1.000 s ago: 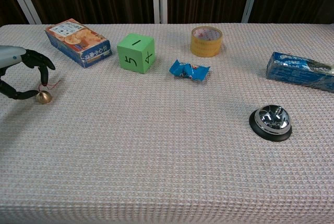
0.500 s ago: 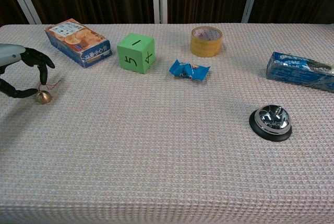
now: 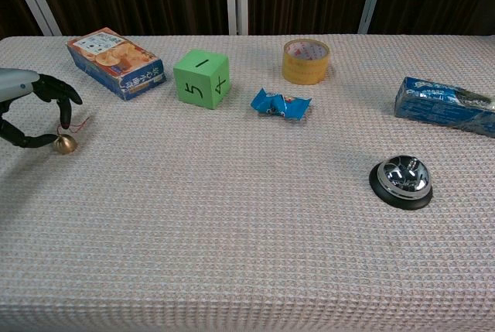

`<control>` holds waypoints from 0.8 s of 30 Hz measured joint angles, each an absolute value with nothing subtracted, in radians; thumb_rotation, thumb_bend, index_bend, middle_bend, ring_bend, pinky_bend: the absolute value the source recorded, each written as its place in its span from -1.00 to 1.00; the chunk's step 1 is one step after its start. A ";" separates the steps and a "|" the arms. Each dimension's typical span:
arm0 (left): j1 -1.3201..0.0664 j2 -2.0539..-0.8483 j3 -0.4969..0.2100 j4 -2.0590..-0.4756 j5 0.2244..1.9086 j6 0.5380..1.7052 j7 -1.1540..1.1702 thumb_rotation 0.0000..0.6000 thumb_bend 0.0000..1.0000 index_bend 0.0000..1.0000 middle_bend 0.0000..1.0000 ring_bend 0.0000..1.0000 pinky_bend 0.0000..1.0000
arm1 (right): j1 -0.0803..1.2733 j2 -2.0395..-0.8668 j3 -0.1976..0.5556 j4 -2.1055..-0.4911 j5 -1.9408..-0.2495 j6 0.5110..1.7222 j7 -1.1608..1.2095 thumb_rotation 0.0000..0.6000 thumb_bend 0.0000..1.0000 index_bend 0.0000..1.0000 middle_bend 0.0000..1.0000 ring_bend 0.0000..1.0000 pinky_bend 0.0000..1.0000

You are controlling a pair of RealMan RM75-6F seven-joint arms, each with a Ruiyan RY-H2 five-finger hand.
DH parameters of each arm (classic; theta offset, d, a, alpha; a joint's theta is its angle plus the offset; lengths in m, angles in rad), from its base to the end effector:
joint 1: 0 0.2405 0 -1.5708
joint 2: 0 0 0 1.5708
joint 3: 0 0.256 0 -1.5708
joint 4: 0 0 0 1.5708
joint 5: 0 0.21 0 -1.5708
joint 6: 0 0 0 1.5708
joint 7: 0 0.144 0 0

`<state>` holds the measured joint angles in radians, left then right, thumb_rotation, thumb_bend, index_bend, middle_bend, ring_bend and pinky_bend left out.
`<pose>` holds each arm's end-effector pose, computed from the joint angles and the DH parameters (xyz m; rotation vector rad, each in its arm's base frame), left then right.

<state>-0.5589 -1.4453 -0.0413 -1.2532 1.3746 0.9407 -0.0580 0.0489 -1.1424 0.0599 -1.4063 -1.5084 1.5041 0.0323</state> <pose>-0.2729 0.3185 0.0208 -1.8305 -1.0521 -0.7861 -0.3512 -0.1734 0.1779 1.3845 -0.7842 0.7893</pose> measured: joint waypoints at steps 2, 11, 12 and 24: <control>-0.559 -1.445 -0.041 -1.252 1.375 0.940 -0.061 1.00 -0.26 -0.03 -0.61 -0.82 -0.58 | 0.049 -1.143 0.060 -1.407 -1.508 1.503 0.032 1.00 -0.69 -1.00 -1.00 -1.00 -1.00; -0.562 -1.446 -0.041 -1.254 1.384 0.939 -0.087 1.00 -0.26 -0.02 -0.61 -0.82 -0.58 | 0.050 -1.146 0.059 -1.404 -1.504 1.497 0.027 1.00 -0.68 -1.00 -1.00 -1.00 -1.00; -0.562 -1.447 -0.041 -1.252 1.384 0.938 -0.088 1.00 -0.26 -0.02 -0.61 -0.82 -0.58 | 0.050 -1.147 0.059 -1.403 -1.503 1.496 0.027 1.00 -0.68 -1.00 -1.00 -1.00 -1.00; -0.563 -1.451 -0.041 -1.241 1.378 0.932 -0.091 1.00 -0.23 0.01 -0.60 -0.82 -0.58 | 0.052 -1.151 0.059 -1.394 -1.498 1.488 0.029 1.00 -0.68 -1.00 -1.00 -1.00 -1.00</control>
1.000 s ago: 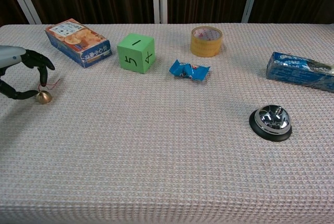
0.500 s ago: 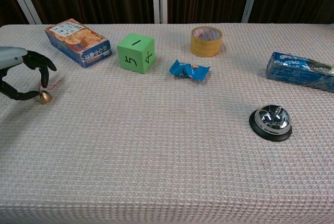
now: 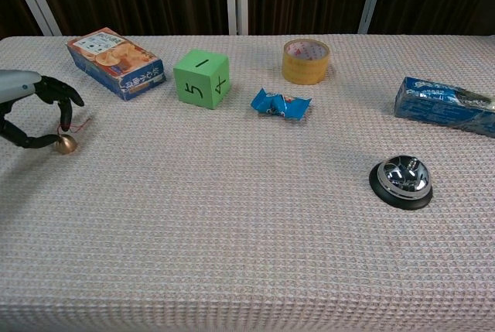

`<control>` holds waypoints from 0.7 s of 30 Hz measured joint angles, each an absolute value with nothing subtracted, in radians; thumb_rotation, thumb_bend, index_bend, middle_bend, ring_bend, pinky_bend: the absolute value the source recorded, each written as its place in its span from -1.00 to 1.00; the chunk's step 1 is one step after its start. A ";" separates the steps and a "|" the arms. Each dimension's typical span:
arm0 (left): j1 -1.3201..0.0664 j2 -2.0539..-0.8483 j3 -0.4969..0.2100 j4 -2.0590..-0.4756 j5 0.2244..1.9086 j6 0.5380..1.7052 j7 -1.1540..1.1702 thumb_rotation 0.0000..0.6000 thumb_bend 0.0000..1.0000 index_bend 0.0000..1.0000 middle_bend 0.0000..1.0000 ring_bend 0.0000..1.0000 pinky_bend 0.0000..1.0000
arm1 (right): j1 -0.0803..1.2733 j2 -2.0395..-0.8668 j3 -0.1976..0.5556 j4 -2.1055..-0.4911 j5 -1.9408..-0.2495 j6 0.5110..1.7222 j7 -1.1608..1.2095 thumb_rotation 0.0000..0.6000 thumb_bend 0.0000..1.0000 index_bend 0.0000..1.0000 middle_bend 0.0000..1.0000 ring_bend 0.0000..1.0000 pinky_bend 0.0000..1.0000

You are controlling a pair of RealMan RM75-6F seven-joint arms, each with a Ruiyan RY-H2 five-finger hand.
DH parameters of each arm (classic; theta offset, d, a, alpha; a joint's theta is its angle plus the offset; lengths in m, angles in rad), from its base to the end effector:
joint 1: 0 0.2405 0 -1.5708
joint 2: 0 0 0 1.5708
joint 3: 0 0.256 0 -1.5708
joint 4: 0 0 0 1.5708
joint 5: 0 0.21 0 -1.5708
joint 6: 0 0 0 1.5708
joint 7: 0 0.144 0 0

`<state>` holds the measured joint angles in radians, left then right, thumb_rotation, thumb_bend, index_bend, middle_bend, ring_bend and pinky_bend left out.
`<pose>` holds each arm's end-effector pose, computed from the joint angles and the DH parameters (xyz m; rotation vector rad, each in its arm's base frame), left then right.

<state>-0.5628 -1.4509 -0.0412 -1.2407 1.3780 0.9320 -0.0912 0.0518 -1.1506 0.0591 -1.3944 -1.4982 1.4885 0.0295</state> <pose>-0.2737 0.3200 0.0192 -1.8253 -1.0795 -0.7961 -0.3548 -0.1743 0.1753 1.3853 -0.7937 0.7714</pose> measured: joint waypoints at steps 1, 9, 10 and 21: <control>-0.562 -1.451 -0.041 -1.241 1.377 0.931 -0.093 1.00 -0.23 0.02 -0.60 -0.82 -0.58 | 0.052 -1.151 0.059 -1.394 -1.498 1.488 0.029 1.00 -0.68 -1.00 -1.00 -1.00 -1.00; -0.564 -1.456 -0.040 -1.236 1.380 0.928 -0.101 1.00 -0.23 0.03 -0.59 -0.82 -0.58 | 0.050 -1.151 0.060 -1.397 -1.491 1.486 0.021 1.00 -0.68 -1.00 -1.00 -1.00 -1.00; -0.565 -1.457 -0.041 -1.234 1.380 0.929 -0.101 1.00 -0.22 0.03 -0.59 -0.82 -0.58 | 0.050 -1.151 0.060 -1.397 -1.490 1.485 0.021 1.00 -0.68 -1.00 -1.00 -1.00 -1.00; -0.566 -1.461 -0.042 -1.228 1.372 0.922 -0.095 1.00 -0.19 0.06 -0.59 -0.82 -0.58 | 0.051 -1.153 0.061 -1.389 -1.484 1.479 0.026 1.00 -0.68 -1.00 -1.00 -1.00 -1.00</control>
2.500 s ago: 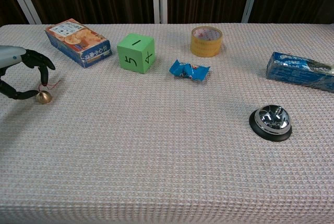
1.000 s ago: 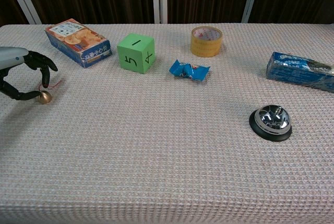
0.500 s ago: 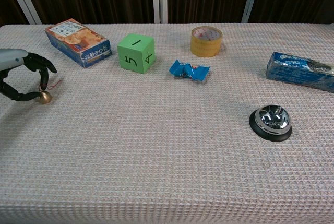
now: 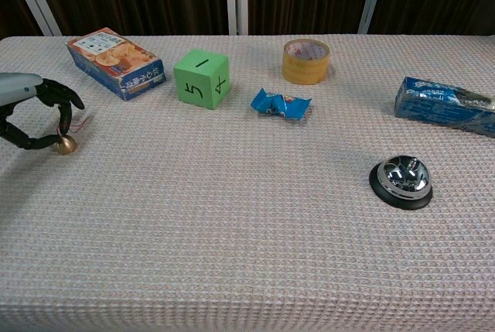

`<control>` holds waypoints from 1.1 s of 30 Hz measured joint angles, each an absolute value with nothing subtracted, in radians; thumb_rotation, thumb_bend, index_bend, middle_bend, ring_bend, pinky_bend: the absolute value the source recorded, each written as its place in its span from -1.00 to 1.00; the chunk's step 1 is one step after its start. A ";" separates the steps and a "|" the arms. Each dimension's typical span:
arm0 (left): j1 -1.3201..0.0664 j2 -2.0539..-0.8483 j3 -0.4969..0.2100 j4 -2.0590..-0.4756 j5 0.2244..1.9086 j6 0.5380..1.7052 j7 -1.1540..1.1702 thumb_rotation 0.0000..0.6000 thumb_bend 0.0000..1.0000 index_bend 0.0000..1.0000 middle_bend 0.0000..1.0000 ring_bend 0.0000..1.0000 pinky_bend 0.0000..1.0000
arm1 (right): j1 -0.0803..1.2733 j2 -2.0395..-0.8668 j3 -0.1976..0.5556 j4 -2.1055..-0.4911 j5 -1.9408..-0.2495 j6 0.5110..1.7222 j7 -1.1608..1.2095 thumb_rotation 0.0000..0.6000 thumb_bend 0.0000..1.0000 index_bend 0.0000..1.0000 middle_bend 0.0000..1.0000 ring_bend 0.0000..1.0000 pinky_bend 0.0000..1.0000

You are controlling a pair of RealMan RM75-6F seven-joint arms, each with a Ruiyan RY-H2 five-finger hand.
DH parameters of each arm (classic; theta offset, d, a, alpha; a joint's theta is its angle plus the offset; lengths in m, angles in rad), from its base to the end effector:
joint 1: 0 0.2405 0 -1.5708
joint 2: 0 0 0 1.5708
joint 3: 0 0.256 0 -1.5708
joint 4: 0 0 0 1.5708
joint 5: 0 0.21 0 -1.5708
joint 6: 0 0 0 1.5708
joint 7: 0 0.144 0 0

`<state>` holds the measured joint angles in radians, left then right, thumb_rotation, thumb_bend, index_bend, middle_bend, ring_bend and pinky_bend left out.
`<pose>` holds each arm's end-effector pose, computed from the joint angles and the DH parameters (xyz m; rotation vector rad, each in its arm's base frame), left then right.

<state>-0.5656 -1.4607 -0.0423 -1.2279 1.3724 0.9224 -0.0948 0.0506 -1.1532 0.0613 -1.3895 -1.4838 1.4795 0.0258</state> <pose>-0.2748 0.3213 0.0165 -1.8231 -1.0887 -0.7895 -0.3580 -0.1742 0.1754 1.3755 -0.8004 0.7555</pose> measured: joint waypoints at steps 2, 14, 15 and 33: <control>-0.565 -1.460 -0.042 -1.229 1.372 0.924 -0.094 1.00 -0.19 0.07 -0.59 -0.82 -0.58 | 0.050 -1.154 0.062 -1.388 -1.483 1.479 0.027 1.00 -0.68 -1.00 -1.00 -1.00 -1.00; -0.562 -1.456 -0.040 -1.227 1.370 0.922 -0.094 1.00 -0.19 0.05 -0.59 -0.82 -0.58 | 0.051 -1.155 0.062 -1.387 -1.483 1.478 0.027 1.00 -0.68 -1.00 -1.00 -1.00 -1.00; -0.562 -1.456 -0.041 -1.227 1.370 0.923 -0.093 1.00 -0.19 0.06 -0.59 -0.82 -0.58 | 0.051 -1.154 0.061 -1.388 -1.483 1.477 0.026 1.00 -0.68 -1.00 -1.00 -1.00 -1.00; -0.563 -1.451 -0.048 -1.244 1.366 0.928 -0.091 1.00 -0.12 0.26 -0.54 -0.82 -0.58 | 0.052 -1.150 0.061 -1.394 -1.485 1.477 0.023 1.00 -0.68 -1.00 -1.00 -1.00 -1.00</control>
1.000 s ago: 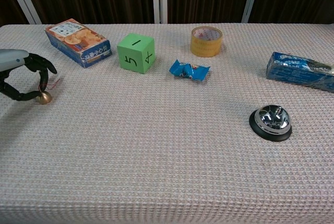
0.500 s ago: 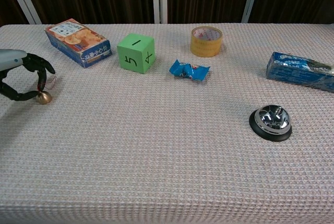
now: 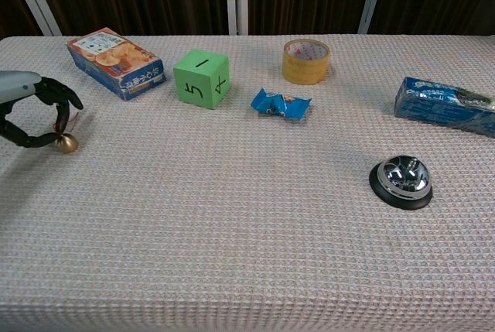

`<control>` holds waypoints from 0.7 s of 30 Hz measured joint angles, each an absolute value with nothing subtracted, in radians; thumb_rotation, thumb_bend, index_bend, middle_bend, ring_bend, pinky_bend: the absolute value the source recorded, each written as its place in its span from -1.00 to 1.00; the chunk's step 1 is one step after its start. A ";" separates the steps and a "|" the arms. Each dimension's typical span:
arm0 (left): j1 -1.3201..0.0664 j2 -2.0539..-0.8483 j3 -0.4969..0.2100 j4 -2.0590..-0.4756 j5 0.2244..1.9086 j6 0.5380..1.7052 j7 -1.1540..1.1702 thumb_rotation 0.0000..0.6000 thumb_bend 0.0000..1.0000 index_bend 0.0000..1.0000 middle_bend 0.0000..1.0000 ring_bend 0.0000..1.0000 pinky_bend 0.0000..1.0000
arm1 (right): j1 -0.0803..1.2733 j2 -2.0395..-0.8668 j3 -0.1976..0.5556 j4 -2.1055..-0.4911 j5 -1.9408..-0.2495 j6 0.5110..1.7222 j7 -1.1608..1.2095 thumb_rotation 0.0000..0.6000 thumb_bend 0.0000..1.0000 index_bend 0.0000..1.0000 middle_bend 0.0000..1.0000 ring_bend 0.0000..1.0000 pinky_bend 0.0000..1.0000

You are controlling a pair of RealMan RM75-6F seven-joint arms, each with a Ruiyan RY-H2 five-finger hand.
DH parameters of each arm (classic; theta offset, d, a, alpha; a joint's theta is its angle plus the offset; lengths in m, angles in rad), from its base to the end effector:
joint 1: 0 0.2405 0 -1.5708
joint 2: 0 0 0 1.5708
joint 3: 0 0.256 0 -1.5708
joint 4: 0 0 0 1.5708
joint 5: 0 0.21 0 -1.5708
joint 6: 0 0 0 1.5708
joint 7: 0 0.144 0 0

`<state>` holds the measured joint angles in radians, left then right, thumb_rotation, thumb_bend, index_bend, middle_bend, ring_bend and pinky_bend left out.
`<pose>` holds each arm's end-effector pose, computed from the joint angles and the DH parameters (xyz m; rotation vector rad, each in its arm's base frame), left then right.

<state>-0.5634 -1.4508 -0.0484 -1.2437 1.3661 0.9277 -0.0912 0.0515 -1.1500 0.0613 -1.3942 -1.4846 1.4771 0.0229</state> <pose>-0.2732 0.3215 0.0198 -1.8121 -1.0910 -0.7997 -0.3573 -0.1745 0.1756 1.3785 -0.8004 0.7540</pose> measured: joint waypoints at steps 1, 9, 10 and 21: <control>-0.563 -1.449 -0.049 -1.247 1.366 0.930 -0.090 1.00 -0.11 0.29 -0.53 -0.82 -0.58 | 0.052 -1.150 0.061 -1.394 -1.485 1.477 0.023 1.00 -0.68 -1.00 -1.00 -1.00 -1.00; -0.556 -1.419 -0.066 -1.300 1.365 0.955 -0.129 1.00 -0.07 0.42 -0.47 -0.79 -0.56 | 0.052 -1.149 0.061 -1.394 -1.484 1.475 0.026 1.00 -0.68 -1.00 -1.00 -1.00 -1.00; -0.555 -1.413 -0.070 -1.311 1.365 0.958 -0.146 1.00 -0.07 0.42 -0.47 -0.78 -0.56 | 0.052 -1.150 0.061 -1.393 -1.484 1.475 0.026 1.00 -0.68 -1.00 -1.00 -1.00 -1.00; -0.544 -1.407 -0.080 -1.317 1.365 1.005 -0.043 1.00 -0.05 0.45 -0.42 -0.76 -0.56 | 0.052 -1.150 0.063 -1.390 -1.478 1.471 0.028 1.00 -0.68 -1.00 -1.00 -1.00 -1.00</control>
